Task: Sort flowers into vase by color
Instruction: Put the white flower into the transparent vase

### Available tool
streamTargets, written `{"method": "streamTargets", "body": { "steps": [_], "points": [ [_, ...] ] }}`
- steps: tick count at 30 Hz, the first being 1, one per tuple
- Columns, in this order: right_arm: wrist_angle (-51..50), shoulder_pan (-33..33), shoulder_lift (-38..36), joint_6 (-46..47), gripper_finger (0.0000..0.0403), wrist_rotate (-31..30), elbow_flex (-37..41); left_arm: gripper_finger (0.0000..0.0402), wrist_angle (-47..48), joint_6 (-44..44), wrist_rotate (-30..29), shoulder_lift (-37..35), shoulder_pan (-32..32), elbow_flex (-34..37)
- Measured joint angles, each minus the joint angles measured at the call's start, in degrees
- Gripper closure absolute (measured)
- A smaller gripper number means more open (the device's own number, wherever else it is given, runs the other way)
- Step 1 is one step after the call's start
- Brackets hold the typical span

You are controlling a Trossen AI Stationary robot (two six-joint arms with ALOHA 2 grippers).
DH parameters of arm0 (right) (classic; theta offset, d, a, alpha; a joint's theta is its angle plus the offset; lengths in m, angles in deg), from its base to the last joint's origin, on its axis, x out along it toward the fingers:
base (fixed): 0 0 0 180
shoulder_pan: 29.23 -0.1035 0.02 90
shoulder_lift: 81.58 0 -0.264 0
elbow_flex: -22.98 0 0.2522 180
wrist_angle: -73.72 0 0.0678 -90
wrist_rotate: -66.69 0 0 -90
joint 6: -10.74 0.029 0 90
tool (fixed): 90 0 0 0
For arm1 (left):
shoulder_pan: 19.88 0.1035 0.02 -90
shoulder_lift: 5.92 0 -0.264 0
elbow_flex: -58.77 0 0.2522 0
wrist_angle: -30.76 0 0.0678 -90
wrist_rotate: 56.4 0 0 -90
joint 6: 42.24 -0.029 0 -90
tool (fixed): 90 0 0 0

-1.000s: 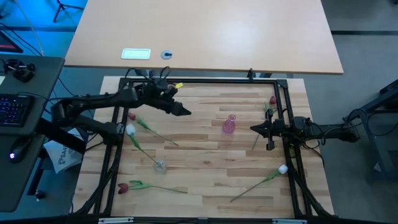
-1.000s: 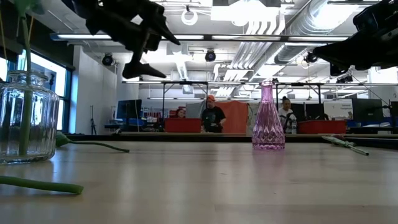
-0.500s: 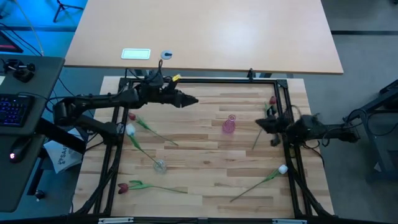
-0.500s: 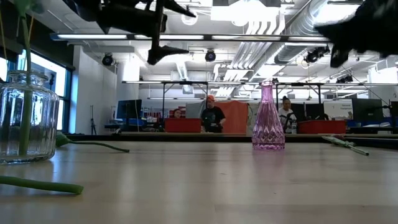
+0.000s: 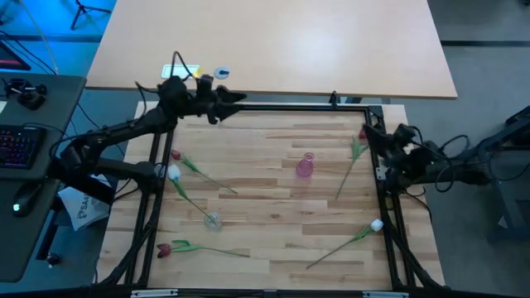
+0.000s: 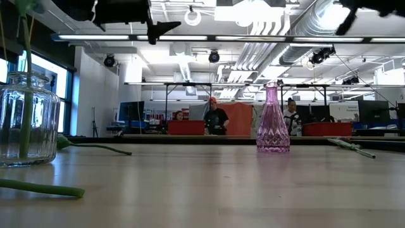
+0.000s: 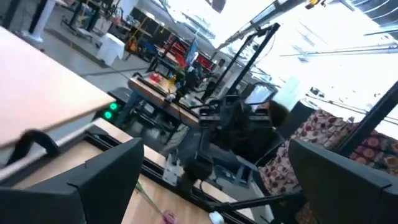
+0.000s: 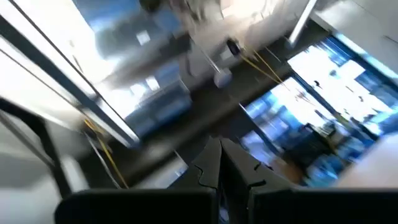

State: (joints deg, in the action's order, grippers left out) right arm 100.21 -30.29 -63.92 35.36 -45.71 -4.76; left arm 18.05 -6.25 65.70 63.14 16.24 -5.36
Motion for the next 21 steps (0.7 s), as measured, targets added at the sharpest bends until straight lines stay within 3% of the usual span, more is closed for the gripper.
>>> {"method": "streamTargets", "body": {
  "steps": [3, 8, 10, 16, 18, 21],
  "points": [
    [-4.13, 0.71, 10.56, -2.28, 0.0402, 0.06, -8.01, 0.0016, -0.03, -0.59, 3.18, -0.49, 2.41, 0.0],
    [-15.23, 0.68, 24.95, 1.39, 0.0402, 2.77, -18.79, 0.0016, 0.08, -0.68, 11.12, -0.5, 4.44, 0.0],
    [-22.64, 0.68, 28.91, 3.13, 0.0402, 8.4, -22.53, 0.0016, 0.1, -0.68, 14.86, -0.5, 4.55, 0.0],
    [-52.95, 0.64, 37.38, 14.31, 0.0402, 33.08, -34.45, 0.0016, 0.1, -1.74, 20.72, -0.5, 4.52, 0.0],
    [-64.2, 0.48, 39.83, 18.13, 0.0402, 37.58, -38.45, 0.0016, 0.09, -2.22, 20.85, -0.5, 4.52, 0.0],
    [-77.34, -2.07, 43.4, 15.03, 0.0402, 39.88, -43.55, 0.0016, 0.08, -2.83, 20.81, -0.5, 4.52, 0.0]
  ]
}}
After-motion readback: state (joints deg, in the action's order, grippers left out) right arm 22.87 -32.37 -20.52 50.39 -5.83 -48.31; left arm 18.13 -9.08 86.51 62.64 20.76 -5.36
